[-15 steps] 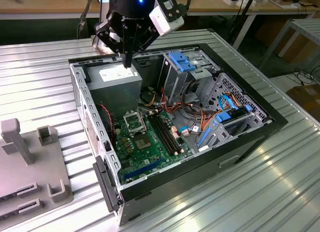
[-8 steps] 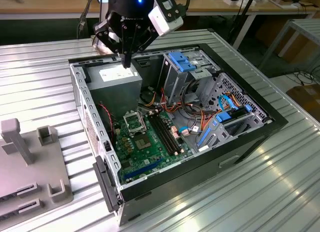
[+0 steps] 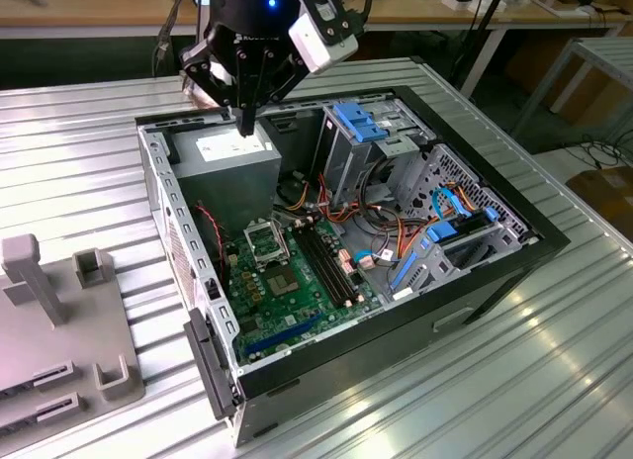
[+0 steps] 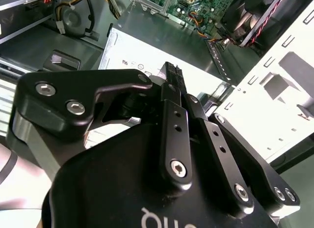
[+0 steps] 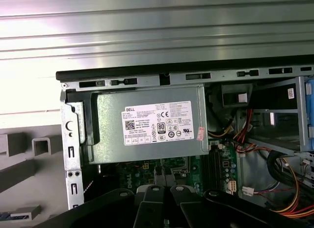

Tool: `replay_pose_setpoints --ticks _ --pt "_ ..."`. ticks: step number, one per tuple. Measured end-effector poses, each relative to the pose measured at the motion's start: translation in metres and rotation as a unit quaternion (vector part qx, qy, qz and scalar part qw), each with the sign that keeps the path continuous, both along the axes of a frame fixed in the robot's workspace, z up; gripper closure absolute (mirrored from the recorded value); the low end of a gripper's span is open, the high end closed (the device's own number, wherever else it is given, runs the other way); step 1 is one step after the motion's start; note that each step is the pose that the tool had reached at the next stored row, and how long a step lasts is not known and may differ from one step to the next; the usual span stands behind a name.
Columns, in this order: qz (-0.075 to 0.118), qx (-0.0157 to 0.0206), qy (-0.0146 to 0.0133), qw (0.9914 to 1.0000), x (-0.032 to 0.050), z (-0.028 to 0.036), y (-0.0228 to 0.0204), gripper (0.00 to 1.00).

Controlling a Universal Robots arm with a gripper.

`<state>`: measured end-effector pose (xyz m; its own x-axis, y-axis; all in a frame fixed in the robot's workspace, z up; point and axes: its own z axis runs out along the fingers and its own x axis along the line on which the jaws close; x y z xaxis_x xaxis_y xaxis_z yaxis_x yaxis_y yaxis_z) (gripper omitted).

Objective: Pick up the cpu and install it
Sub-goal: 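Reach for the cpu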

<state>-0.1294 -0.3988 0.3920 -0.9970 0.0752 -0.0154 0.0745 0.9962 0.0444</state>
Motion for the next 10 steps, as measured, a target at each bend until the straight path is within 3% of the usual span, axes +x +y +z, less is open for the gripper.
replay_pose_setpoints --ticks 10 --pt "0.0 0.0 0.0002 1.0 -0.0036 -0.0002 0.0 0.89"
